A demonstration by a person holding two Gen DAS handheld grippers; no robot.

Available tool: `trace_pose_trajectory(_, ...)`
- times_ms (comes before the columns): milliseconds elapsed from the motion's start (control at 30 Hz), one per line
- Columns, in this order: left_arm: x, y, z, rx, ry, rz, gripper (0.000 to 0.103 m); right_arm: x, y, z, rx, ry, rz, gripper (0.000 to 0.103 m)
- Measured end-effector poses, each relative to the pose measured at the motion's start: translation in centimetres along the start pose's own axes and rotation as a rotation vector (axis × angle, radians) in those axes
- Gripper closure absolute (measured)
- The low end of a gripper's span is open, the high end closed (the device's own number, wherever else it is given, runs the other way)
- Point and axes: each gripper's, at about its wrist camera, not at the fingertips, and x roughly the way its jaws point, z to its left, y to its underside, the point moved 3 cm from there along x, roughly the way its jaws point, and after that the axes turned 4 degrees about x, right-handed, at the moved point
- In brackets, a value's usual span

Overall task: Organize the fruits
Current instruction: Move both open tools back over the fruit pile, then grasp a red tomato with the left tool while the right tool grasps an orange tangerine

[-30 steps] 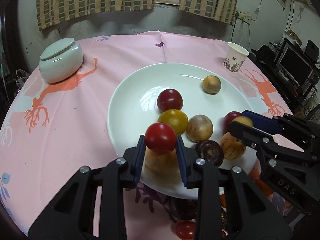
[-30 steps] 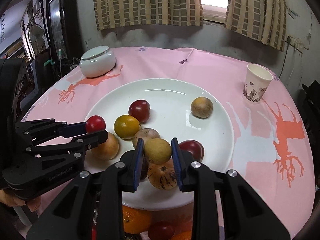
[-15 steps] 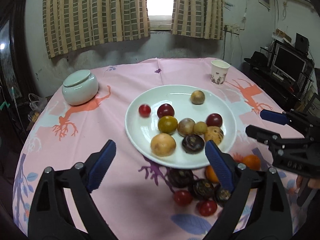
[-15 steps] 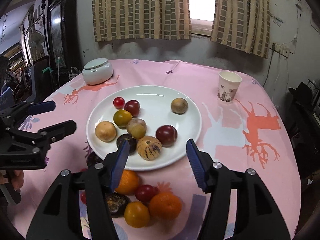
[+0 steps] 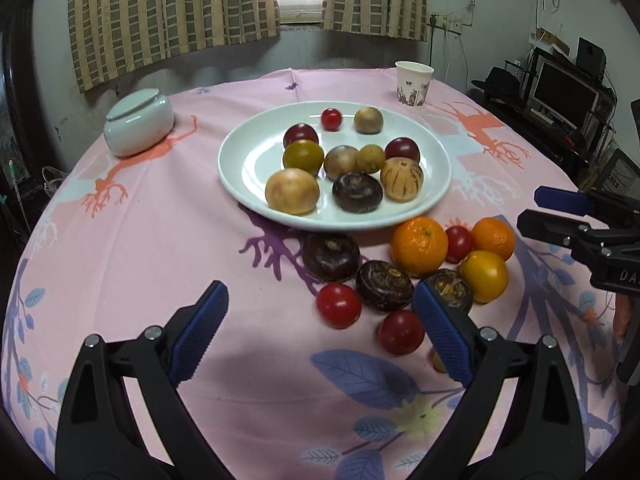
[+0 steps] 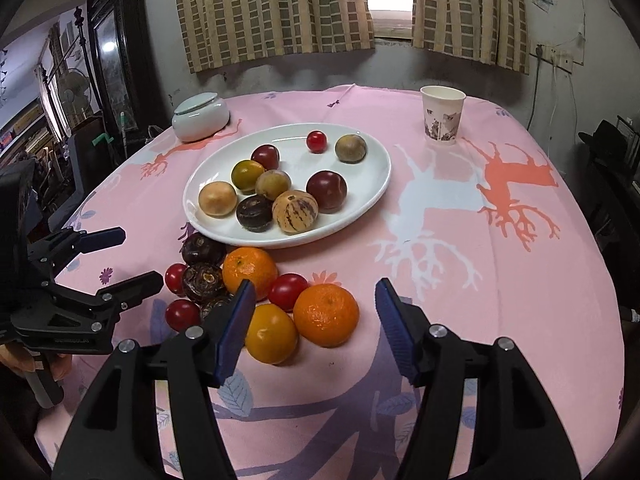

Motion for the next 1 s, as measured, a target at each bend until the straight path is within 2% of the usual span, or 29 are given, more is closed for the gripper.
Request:
trace_pose_trajectory(233, 0.6, 0.9, -0.4, 0.037, 0.066, 0.039, 0.007, 0.2, 0.2, -0.1, 0.013, -0.007, 0.004, 0.040)
trace_pose_trajectory(400, 1.0, 1.4, -1.3, 0.082, 0.057, 0.052, 0.007, 0.8, 0.7, 0.8, -0.045, 0.019, 0.034, 0.040)
trace_pose_trajectory(500, 1.5, 1.5, -0.9, 0.058, 0.086, 0.075, 0.007, 1.0, 0.8, 0.7, -0.052, 0.039, 0.042, 0.040)
trace_pose_trajectory(667, 2.0, 1.6, 0.1, -0.015, 0.133, 0.115, 0.007, 0.8, 0.7, -0.3, 0.003, 0.027, 0.035, 0.040)
trace_pose_trajectory(867, 1.2, 1.2, 1.9, -0.047, 0.093, 0.095, 0.007, 0.9, 0.7, -0.6, 0.016, 0.025, 0.044, 0.040)
trace_pose_trajectory(1000, 2.4, 1.7, 2.4, -0.060, 0.065, 0.125, 0.008, 1.0, 0.8, -0.4, 0.010, 0.024, 0.044, 0.040)
